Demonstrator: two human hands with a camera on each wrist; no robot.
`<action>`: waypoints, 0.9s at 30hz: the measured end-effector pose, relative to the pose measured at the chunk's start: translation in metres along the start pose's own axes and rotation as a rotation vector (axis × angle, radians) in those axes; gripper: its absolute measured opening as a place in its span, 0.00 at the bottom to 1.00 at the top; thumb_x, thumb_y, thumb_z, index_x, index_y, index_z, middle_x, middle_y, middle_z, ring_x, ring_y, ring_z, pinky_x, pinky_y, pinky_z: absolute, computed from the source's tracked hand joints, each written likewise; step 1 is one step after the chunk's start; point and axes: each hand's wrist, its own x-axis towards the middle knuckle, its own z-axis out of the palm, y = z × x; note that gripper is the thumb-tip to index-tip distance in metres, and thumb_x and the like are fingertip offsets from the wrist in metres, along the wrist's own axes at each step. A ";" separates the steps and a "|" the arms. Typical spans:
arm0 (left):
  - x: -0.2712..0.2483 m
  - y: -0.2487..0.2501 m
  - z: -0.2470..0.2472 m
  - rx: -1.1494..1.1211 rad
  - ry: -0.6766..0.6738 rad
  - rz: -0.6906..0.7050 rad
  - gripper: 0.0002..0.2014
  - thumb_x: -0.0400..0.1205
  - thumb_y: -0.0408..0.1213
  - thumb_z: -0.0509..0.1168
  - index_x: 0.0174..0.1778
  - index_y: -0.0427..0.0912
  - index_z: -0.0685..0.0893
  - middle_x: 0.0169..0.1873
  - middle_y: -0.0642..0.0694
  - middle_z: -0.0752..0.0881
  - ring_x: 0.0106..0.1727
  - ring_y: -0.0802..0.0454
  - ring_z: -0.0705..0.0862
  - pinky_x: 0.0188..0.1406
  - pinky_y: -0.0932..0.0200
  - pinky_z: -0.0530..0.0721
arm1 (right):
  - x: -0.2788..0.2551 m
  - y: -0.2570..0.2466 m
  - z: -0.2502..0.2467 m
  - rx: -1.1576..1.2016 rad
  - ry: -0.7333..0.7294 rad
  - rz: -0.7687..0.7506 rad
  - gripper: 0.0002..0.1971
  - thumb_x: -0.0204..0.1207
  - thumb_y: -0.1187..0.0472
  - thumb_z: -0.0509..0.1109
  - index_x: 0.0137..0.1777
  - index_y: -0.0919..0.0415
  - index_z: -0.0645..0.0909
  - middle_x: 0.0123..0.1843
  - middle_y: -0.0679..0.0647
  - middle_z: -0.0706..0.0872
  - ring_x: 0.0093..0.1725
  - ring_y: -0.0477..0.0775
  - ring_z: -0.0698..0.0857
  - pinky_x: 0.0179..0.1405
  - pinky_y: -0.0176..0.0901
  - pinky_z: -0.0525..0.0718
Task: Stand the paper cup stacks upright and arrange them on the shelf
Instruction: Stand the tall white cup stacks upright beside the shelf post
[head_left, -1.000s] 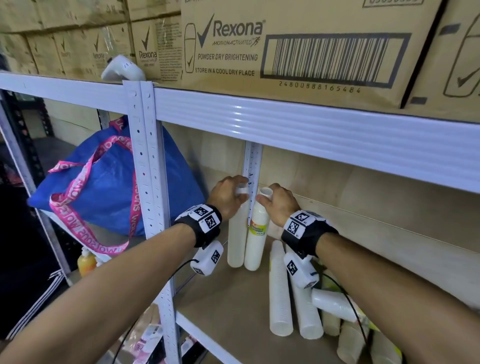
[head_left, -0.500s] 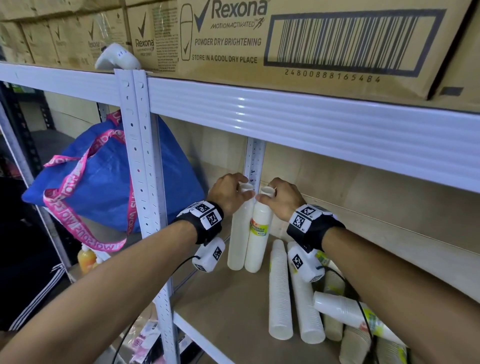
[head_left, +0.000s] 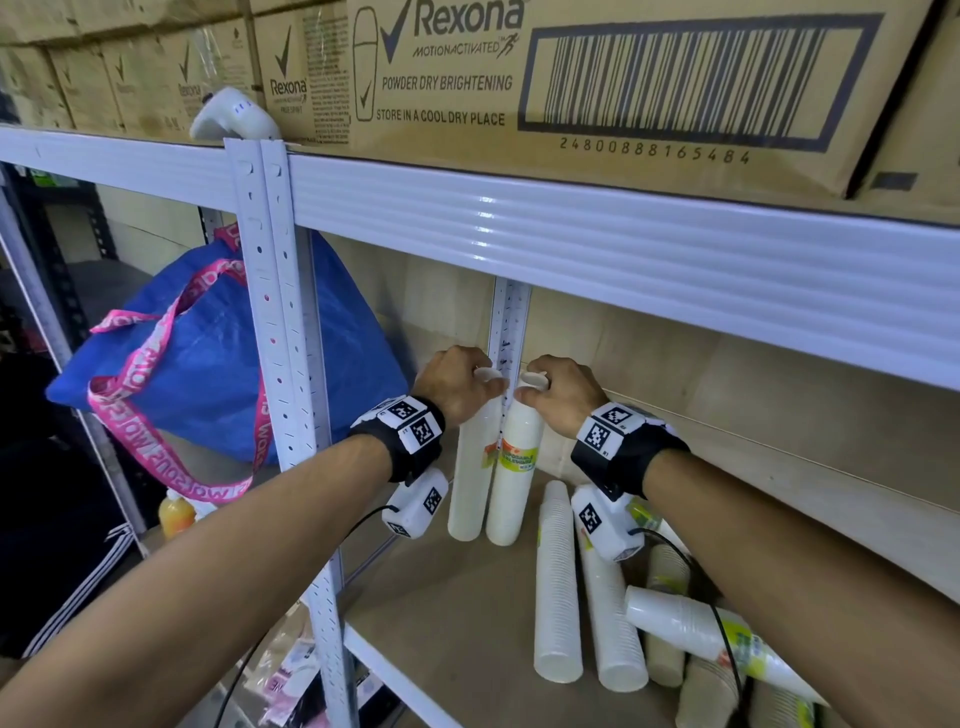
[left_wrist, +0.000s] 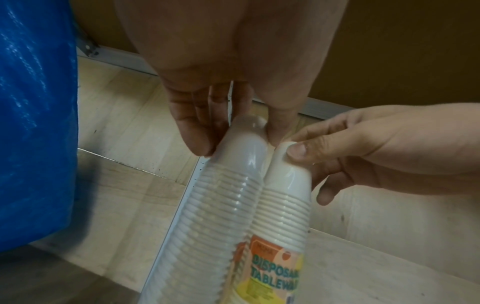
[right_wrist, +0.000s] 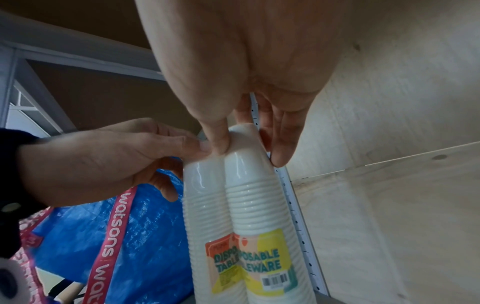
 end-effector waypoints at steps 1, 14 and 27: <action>0.000 0.000 0.000 -0.011 -0.002 0.022 0.09 0.78 0.48 0.69 0.36 0.48 0.84 0.39 0.50 0.87 0.47 0.45 0.86 0.42 0.58 0.82 | 0.000 0.000 0.000 0.002 -0.002 0.003 0.18 0.74 0.53 0.73 0.62 0.58 0.82 0.60 0.57 0.86 0.55 0.57 0.84 0.44 0.39 0.73; 0.000 0.003 0.001 -0.036 0.012 0.034 0.18 0.79 0.48 0.71 0.61 0.43 0.87 0.59 0.47 0.88 0.59 0.48 0.85 0.57 0.54 0.84 | 0.001 -0.002 0.001 -0.011 -0.024 0.010 0.17 0.74 0.54 0.72 0.61 0.59 0.82 0.59 0.56 0.86 0.56 0.57 0.84 0.44 0.40 0.73; 0.001 0.001 0.001 -0.024 0.026 0.054 0.12 0.78 0.45 0.72 0.55 0.45 0.88 0.56 0.48 0.89 0.57 0.48 0.85 0.54 0.56 0.84 | -0.001 -0.004 -0.002 -0.013 -0.045 0.007 0.19 0.76 0.55 0.73 0.65 0.60 0.80 0.64 0.58 0.83 0.60 0.59 0.83 0.49 0.40 0.74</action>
